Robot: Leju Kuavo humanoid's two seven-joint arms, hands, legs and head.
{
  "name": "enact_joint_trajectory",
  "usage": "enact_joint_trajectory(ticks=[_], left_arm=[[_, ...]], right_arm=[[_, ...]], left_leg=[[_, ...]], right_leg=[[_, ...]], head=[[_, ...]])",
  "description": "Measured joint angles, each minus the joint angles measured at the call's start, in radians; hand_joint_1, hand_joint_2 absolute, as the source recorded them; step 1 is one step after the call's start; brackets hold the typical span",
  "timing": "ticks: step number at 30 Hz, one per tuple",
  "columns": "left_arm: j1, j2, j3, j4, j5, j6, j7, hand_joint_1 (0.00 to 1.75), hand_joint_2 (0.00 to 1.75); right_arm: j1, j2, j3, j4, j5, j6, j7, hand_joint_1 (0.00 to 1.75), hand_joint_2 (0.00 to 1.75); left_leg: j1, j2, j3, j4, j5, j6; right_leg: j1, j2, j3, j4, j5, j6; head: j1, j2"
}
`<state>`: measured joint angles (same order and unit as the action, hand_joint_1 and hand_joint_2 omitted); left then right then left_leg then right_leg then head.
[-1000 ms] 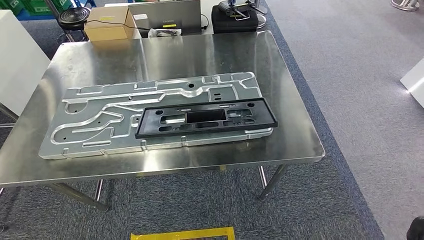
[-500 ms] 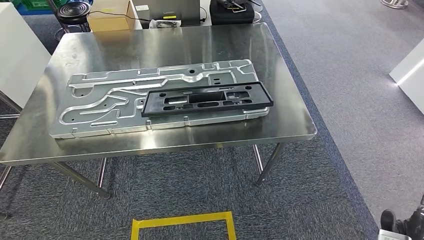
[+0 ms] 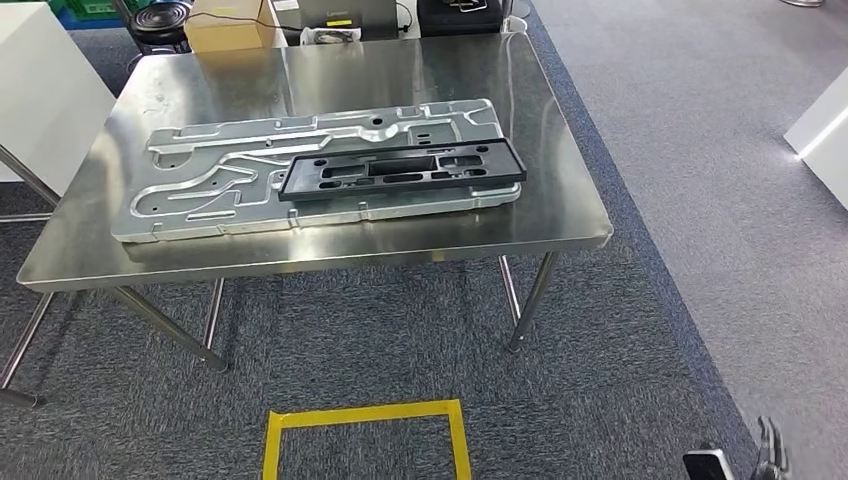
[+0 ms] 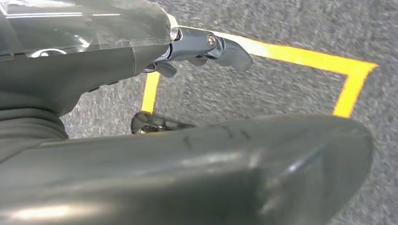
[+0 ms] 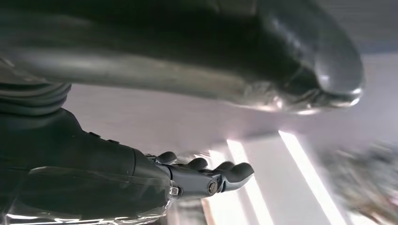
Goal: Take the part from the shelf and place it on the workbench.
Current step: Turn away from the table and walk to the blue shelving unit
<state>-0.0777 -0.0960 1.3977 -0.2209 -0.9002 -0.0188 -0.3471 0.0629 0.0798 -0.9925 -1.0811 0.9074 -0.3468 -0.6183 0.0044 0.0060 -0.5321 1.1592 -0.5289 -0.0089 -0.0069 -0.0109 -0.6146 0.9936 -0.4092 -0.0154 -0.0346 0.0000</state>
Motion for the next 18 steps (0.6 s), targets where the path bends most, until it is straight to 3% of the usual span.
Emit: enact_joint_trajectory(ticks=[2,3,5,6,7,10,11,12,13,15,17,18], left_arm=[[-0.003,0.001,-0.004,0.000,-0.005,-0.004,-0.003,0.00,0.00],[-0.004,0.002,-0.006,0.000,-0.007,-0.005,-0.005,0.00,0.00],[-0.002,0.001,-0.008,0.000,-0.010,-0.008,-0.009,0.00,0.00],[0.000,0.000,-0.009,0.000,-0.012,-0.009,-0.010,0.00,0.00],[0.001,-0.002,-0.010,0.000,-0.015,-0.011,-0.010,0.00,0.00],[0.003,-0.004,-0.015,0.000,-0.029,-0.017,-0.011,0.00,0.00],[0.004,-0.004,-0.016,0.000,-0.035,-0.019,-0.011,0.00,0.00],[0.004,-0.004,-0.019,0.000,-0.040,-0.020,-0.011,0.00,0.00],[0.004,-0.004,-0.022,0.000,-0.044,-0.022,-0.010,0.00,0.00],[0.003,-0.004,-0.030,0.000,-0.049,-0.024,-0.008,0.00,0.00],[0.002,-0.005,-0.036,0.000,-0.053,-0.024,-0.007,0.00,0.00],[0.001,-0.005,-0.038,0.000,-0.054,-0.025,-0.006,0.00,0.00]], right_arm=[[-0.025,-0.018,-0.046,0.185,0.047,-0.066,0.049,0.00,0.00],[-0.035,-0.024,-0.062,0.265,0.069,-0.089,0.087,0.00,0.00],[-0.048,-0.035,-0.084,0.408,0.115,-0.114,0.187,0.00,0.00],[-0.053,-0.039,-0.090,0.468,0.135,-0.112,0.242,0.00,0.00],[-0.057,-0.043,-0.095,0.521,0.153,-0.097,0.301,0.00,0.00],[-0.070,-0.052,-0.102,0.642,0.194,0.033,0.506,0.00,0.00],[-0.074,-0.052,-0.102,0.673,0.201,0.083,0.561,0.00,0.00],[-0.078,-0.050,-0.102,0.698,0.205,0.116,0.591,0.00,0.00],[-0.081,-0.048,-0.102,0.723,0.208,0.142,0.610,0.00,0.00],[-0.090,-0.043,-0.102,0.762,0.211,0.171,0.622,0.00,0.00],[-0.101,-0.040,-0.102,0.789,0.214,0.198,0.624,0.00,0.00],[-0.106,-0.038,-0.102,0.800,0.215,0.210,0.624,0.00,0.00]], left_leg=[[-0.005,-0.001,0.103,-0.151,-0.009,0.012],[-0.008,-0.001,0.127,-0.193,-0.020,0.018],[-0.008,0.001,0.127,-0.216,-0.011,0.030],[-0.006,0.004,0.119,-0.220,0.002,0.037],[-0.005,0.006,0.108,-0.224,0.017,0.044],[-0.005,0.010,0.060,-0.225,0.057,0.053],[-0.005,0.010,0.042,-0.221,0.069,0.052],[-0.005,0.011,0.022,-0.216,0.080,0.049],[-0.004,0.011,0.001,-0.207,0.089,0.046],[-0.002,0.012,-0.043,-0.180,0.104,0.037],[-0.002,0.012,-0.075,-0.152,0.113,0.025],[-0.002,0.012,-0.083,-0.145,0.120,0.018]], right_leg=[[0.003,-0.001,-0.014,0.004,0.019,0.008],[0.003,-0.002,-0.016,0.002,0.029,0.013],[0.001,-0.002,-0.019,-0.003,0.048,0.025],[-0.001,0.000,-0.023,0.002,0.039,0.030],[-0.002,0.003,-0.032,0.024,0.006,0.035],[-0.007,0.007,-0.067,0.184,-0.156,0.047],[-0.009,0.007,-0.070,0.238,-0.180,0.051],[-0.011,0.007,-0.063,0.270,-0.177,0.055],[-0.014,0.007,-0.042,0.274,-0.153,0.058],[-0.022,0.007,0.046,0.187,-0.103,0.063],[-0.021,0.009,0.141,0.054,-0.121,0.058],[-0.018,0.009,0.164,0.014,-0.138,0.050]], head=[[0.000,0.000],[0.000,0.000],[0.000,0.000],[0.000,0.000],[0.000,0.000],[0.001,0.000],[0.001,0.000],[0.001,0.000],[0.001,0.000],[0.001,0.000],[0.000,0.000],[0.000,0.000]])
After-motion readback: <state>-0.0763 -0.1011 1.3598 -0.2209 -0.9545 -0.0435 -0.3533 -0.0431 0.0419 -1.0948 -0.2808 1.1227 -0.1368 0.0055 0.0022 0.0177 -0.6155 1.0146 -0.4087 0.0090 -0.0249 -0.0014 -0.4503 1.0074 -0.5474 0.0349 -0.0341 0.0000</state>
